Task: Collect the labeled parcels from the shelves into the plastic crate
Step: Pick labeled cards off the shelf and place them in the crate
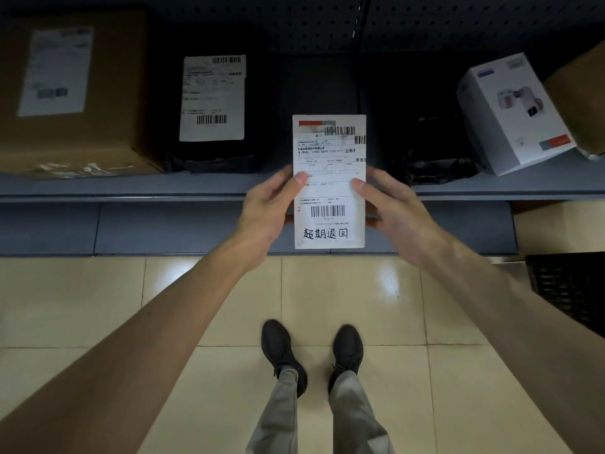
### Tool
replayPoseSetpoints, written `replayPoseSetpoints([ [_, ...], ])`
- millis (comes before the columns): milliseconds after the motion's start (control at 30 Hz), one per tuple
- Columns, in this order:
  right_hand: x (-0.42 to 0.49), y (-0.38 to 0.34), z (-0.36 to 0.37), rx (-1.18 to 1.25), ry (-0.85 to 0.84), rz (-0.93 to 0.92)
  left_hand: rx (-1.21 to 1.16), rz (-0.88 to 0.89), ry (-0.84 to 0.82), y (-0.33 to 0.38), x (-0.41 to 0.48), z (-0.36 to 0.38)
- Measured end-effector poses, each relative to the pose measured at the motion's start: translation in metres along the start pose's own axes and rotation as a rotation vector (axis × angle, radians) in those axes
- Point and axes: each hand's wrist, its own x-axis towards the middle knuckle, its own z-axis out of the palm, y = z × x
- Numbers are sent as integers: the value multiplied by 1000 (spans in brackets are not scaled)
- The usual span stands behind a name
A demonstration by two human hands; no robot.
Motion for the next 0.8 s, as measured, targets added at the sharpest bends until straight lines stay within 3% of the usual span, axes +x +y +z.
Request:
replayPoseSetpoints([
  [333, -40, -9, 16, -51, 20, -61, 62, 85, 55, 15, -46, 4],
  [800, -190, -92, 41, -119, 10, -199, 204, 254, -17, 88, -191, 8],
])
